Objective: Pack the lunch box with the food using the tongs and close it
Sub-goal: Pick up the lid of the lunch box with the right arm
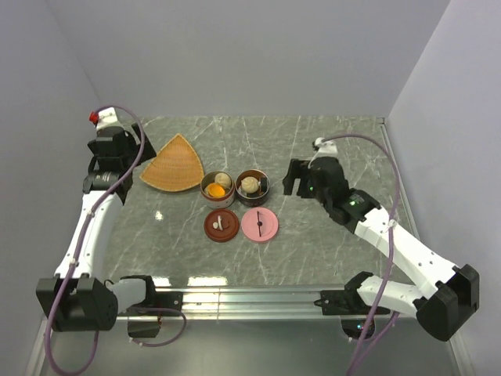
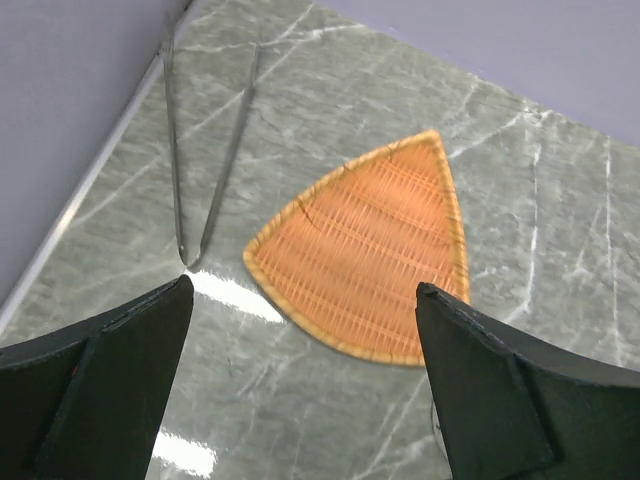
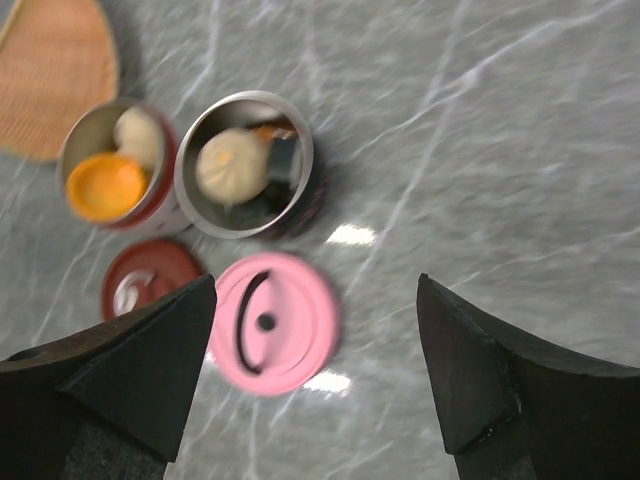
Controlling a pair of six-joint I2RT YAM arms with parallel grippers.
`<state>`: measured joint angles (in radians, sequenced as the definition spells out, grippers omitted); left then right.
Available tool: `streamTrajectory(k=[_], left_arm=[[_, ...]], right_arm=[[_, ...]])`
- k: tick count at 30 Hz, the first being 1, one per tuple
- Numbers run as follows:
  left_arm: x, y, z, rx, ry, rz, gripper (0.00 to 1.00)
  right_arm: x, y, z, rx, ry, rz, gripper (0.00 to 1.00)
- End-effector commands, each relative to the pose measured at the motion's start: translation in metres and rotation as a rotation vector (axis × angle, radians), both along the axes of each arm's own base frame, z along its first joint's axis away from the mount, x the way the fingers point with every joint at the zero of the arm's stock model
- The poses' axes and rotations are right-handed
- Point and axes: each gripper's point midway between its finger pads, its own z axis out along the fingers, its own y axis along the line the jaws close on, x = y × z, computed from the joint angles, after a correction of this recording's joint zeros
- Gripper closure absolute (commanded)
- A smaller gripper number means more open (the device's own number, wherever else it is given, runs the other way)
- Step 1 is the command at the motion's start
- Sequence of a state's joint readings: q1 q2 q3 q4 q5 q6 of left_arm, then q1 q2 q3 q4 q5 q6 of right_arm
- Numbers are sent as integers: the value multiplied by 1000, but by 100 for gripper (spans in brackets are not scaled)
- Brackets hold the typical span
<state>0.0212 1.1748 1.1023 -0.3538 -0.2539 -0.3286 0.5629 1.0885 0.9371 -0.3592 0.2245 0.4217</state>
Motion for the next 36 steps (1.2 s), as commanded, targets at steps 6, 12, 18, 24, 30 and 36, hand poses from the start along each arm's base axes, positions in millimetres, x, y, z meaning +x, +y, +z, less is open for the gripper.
streamTrajectory(k=[6, 12, 18, 24, 30, 36], left_arm=[[-31, -9, -24, -1, 74, -44, 0], [-26, -27, -22, -36, 66, -100, 1], [-25, -30, -20, -34, 58, -121, 1], [-28, -35, -23, -30, 67, -131, 0], [-30, -39, -22, -30, 62, -141, 1], [-30, -37, -20, -20, 63, -132, 1]], right_arm=[[-44, 77, -21, 21, 93, 173, 14], [-57, 108, -52, -73, 216, 269, 24], [-65, 113, -78, -106, 293, 301, 35], [-72, 122, -100, -109, 347, 330, 41], [-71, 124, -116, -128, 363, 336, 45], [-63, 134, -137, -192, 393, 357, 50]])
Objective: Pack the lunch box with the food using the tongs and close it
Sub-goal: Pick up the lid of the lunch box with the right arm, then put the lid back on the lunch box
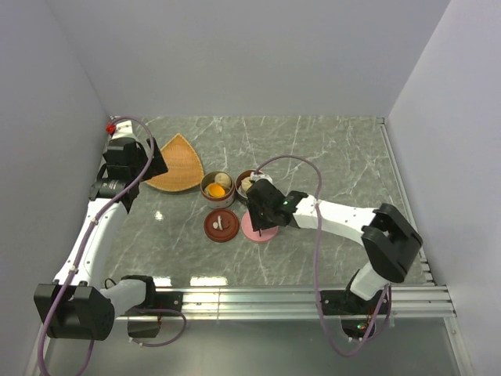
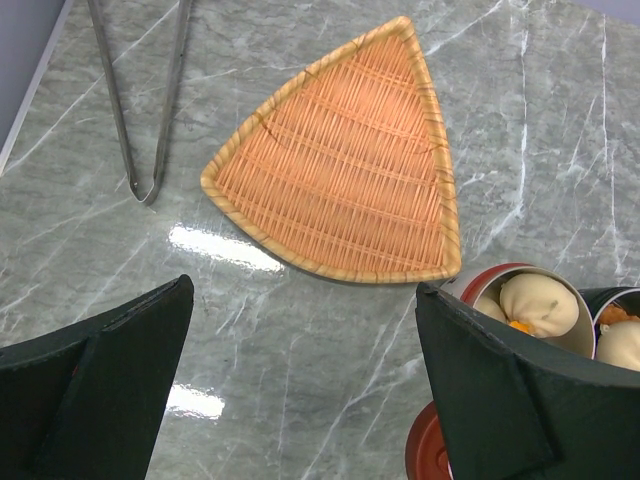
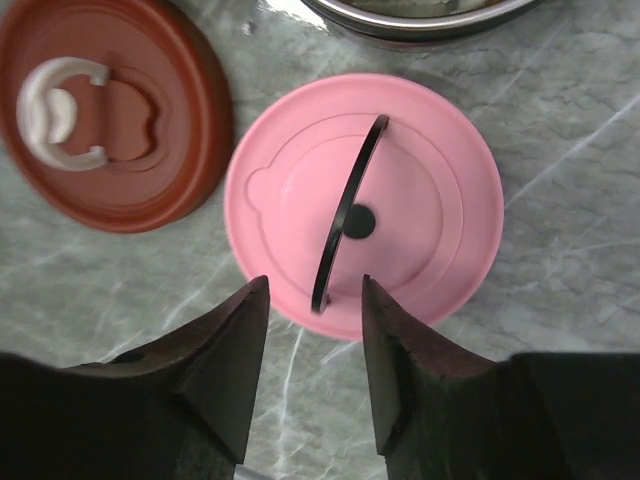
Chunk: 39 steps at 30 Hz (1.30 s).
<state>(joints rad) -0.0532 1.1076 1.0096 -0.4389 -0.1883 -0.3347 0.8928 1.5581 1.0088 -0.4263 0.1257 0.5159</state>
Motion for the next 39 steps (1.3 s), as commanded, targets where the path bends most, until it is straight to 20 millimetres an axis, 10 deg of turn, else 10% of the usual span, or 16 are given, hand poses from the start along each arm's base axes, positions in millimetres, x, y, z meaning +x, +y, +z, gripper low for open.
streamTrajectory(k=[1, 12, 19, 26, 34, 39], left_arm=[[-1, 1, 17, 11, -49, 0, 1], [-5, 2, 17, 18, -49, 3, 0], [-9, 4, 13, 21, -45, 12, 1], [-11, 3, 17, 28, -55, 1, 0], [-12, -7, 24, 21, -73, -50, 1], [-13, -7, 24, 30, -72, -54, 1]], right_arm=[[13, 18, 2, 6, -32, 31, 51], [19, 4, -7, -78, -39, -14, 99], [10, -45, 7, -145, -62, -161, 100], [37, -85, 68, -167, -167, -268, 100], [94, -57, 132, -21, -220, -215, 100], [115, -21, 120, -3, -150, -141, 100]])
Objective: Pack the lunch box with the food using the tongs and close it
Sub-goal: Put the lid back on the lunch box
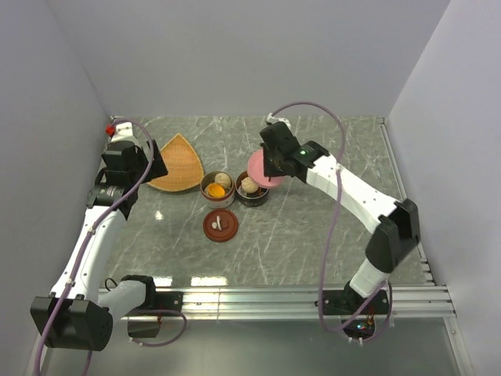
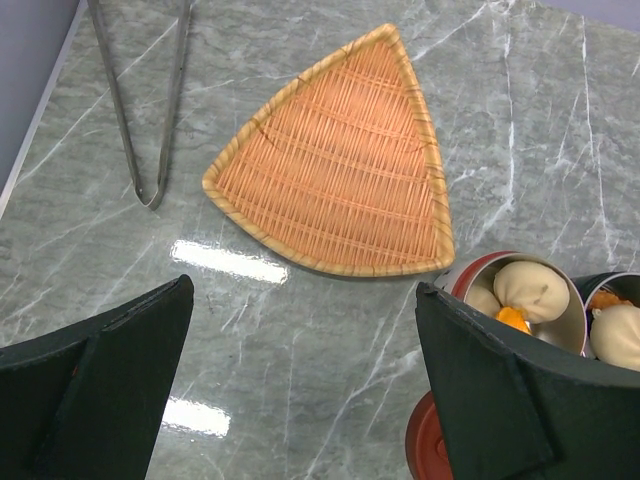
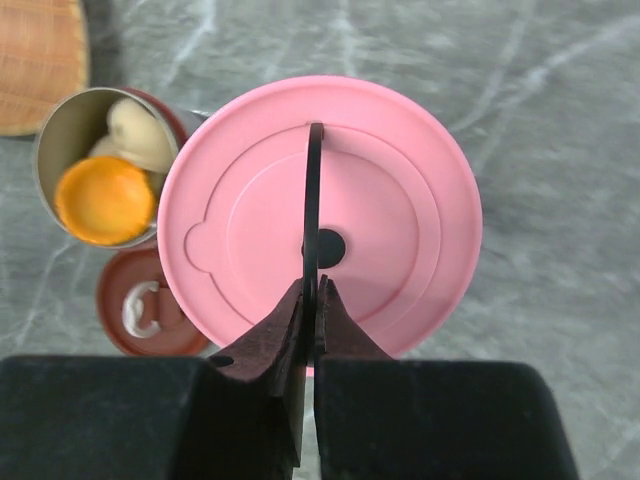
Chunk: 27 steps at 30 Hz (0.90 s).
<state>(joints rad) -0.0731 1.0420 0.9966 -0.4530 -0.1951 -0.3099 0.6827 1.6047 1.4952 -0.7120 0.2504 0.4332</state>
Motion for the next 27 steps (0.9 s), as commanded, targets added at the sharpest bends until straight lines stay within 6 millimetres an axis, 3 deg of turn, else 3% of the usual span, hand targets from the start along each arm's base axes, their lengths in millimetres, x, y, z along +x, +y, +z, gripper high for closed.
streamTrajectory(k=[1, 5, 16, 27], left_arm=[[-2, -3, 10, 10, -32, -27, 1], [-4, -2, 7, 16, -24, -27, 0], [-3, -1, 1, 20, -10, -22, 1], [-3, -2, -3, 19, 2, -23, 1]], right_arm=[[7, 28, -7, 21, 56, 100, 100], [14, 41, -32, -3, 124, 126, 100], [20, 51, -70, -71, 208, 168, 100], [19, 56, -88, -112, 225, 186, 100]])
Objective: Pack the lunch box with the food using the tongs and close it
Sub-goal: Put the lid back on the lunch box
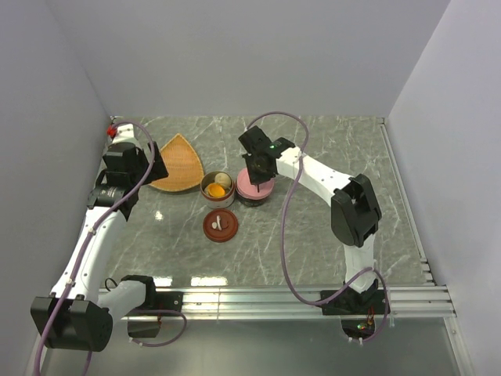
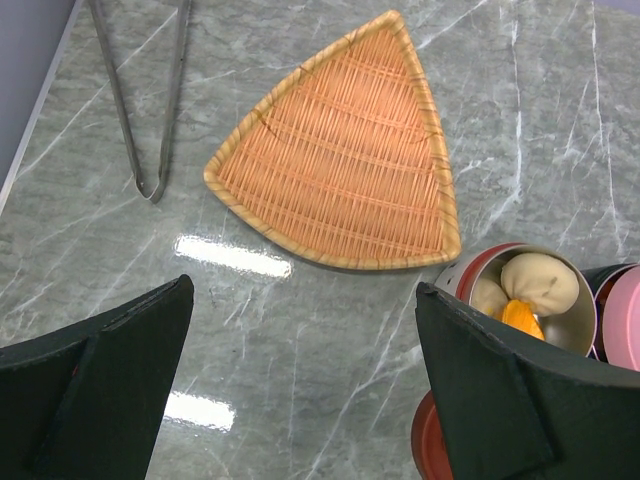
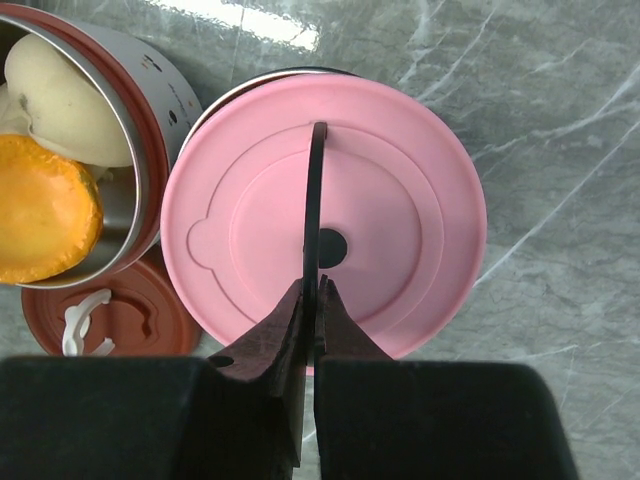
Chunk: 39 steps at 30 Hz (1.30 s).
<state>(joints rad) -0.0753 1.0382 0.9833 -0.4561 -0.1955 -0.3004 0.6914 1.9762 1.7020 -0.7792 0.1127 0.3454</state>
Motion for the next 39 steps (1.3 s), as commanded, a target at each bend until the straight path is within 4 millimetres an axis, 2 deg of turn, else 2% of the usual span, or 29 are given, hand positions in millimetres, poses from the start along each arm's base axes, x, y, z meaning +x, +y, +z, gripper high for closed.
streamTrajectory(k=[1, 19, 30, 39], left_arm=[[-1, -3, 2, 9, -10, -19, 0], [1, -3, -5, 11, 5, -21, 1], [3, -4, -8, 8, 9, -23, 1], [3, -5, -10, 6, 15, -26, 1]], right_arm=[[0, 10, 1, 5, -3, 29, 100], [7, 20, -3, -9, -4, 44, 100], [-4, 17, -10, -41, 1, 50, 100], [-17, 11, -27, -54, 29, 45, 100]])
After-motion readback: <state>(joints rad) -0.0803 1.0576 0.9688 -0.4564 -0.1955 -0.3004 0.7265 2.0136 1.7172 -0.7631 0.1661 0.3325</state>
